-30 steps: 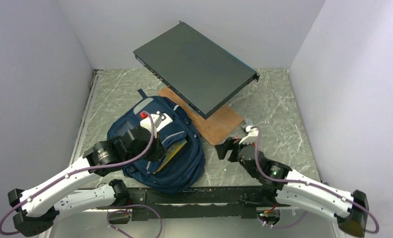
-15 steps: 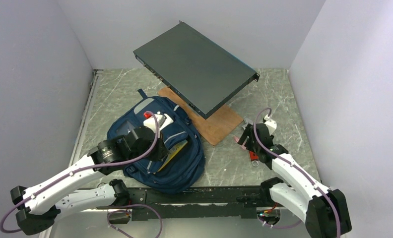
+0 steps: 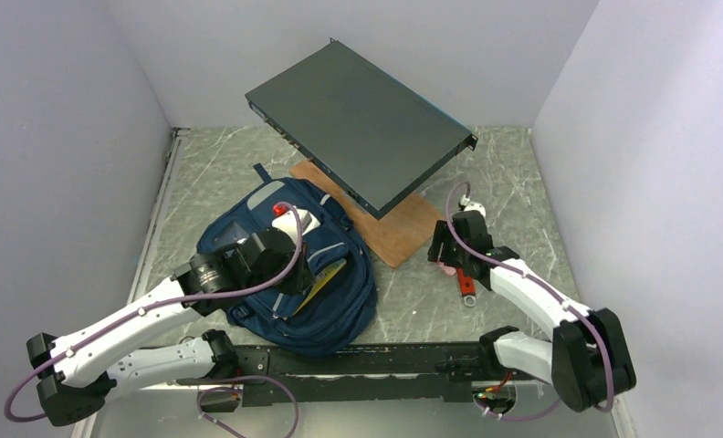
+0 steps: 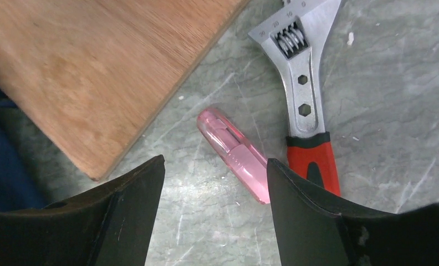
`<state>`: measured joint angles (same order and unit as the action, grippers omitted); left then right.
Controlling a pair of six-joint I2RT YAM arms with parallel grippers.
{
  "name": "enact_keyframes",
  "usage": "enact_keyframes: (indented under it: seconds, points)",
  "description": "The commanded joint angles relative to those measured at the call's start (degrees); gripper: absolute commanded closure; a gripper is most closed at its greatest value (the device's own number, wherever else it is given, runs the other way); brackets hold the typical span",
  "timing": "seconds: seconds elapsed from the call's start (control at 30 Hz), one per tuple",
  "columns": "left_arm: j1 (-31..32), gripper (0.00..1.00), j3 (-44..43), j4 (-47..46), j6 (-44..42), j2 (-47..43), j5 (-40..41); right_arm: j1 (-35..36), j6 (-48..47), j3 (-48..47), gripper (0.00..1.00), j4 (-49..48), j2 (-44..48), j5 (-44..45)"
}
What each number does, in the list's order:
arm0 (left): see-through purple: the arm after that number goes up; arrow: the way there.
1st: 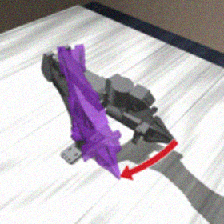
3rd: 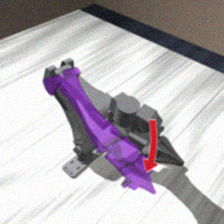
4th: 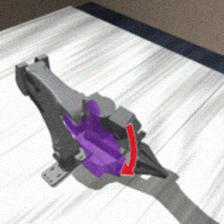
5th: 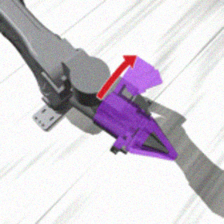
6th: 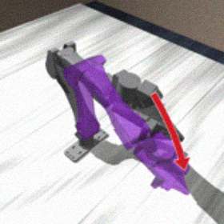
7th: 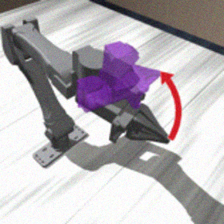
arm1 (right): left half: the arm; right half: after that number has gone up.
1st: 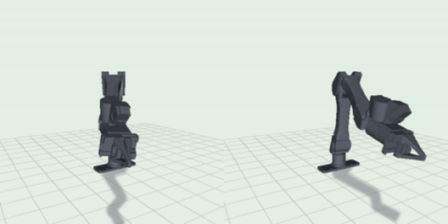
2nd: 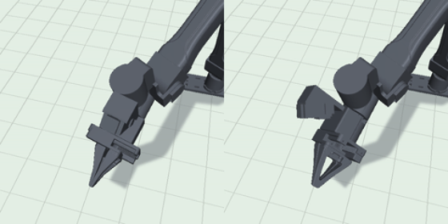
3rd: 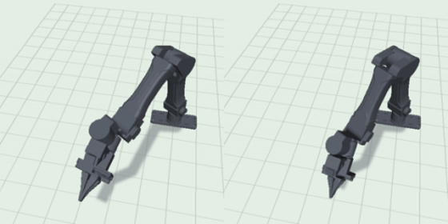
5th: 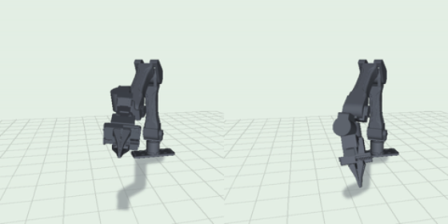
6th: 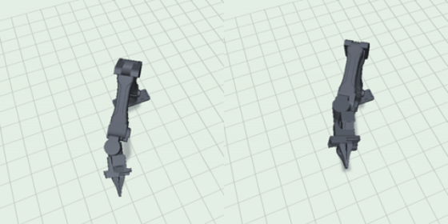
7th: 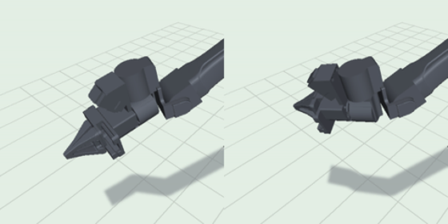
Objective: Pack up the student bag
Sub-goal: Pick up the stationery from the center of the board.
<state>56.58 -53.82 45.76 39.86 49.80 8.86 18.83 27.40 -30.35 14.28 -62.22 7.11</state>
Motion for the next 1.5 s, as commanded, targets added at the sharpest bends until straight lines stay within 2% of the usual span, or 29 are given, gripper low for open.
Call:
enact_keyframes:
  seconds: [0.0, 0.13, 0.27, 0.37, 0.47, 0.8, 0.97, 1.07, 1.1, 1.27, 1.47]
  points:
    - [0.47, 1.00, -4.20, -4.08, 1.14, 0.59, -2.76, -0.31, -1.25, -2.88, 0.30, -2.17, -5.54, -1.14]
    - [0.46, 1.00, -2.21, -8.15, 1.66, -0.38, -4.82, -0.32, 0.47, -3.18, 0.31, -1.55, -10.54, -2.64]
    - [0.46, 1.00, -0.09, -10.31, 2.14, -1.28, -5.36, 0.07, 2.65, -1.44, 0.39, -0.51, -10.47, -4.18]
    - [0.48, 1.00, -1.48, -8.69, 1.37, -0.66, -5.60, 1.73, 4.77, 0.09, 0.43, 2.23, -7.55, 0.14]
    - [0.46, 1.00, -2.52, -7.27, 0.33, -0.85, -5.10, 2.62, 5.93, 2.37, 0.49, 0.49, -5.92, 1.32]
    - [0.46, 1.00, -2.12, -5.99, 0.04, -3.48, -3.75, 5.07, 6.57, -2.60, 0.54, 4.77, -13.18, 7.71]
    - [0.46, 1.00, -2.00, -5.42, -0.43, -4.76, -3.46, 5.46, 6.52, -1.64, 0.77, 3.70, -12.07, 7.37]
    - [0.46, 1.00, -2.03, -5.32, -0.92, -5.26, -2.97, 5.49, 5.56, -0.72, 0.98, 2.39, -9.60, 4.72]
    - [0.46, 1.00, -2.12, -5.33, -1.06, -5.28, -3.13, 5.49, 5.30, 0.16, 1.00, 1.31, -8.16, 2.51]
    - [0.46, 1.00, -2.06, -5.88, -1.40, -5.53, -3.57, 5.57, 6.98, 6.84, 1.00, -2.86, 2.85, -7.37]
    - [0.46, 1.00, -1.65, -5.54, -1.59, -5.78, -3.58, 7.72, 12.72, 12.51, 1.00, -5.58, 17.07, -24.62]
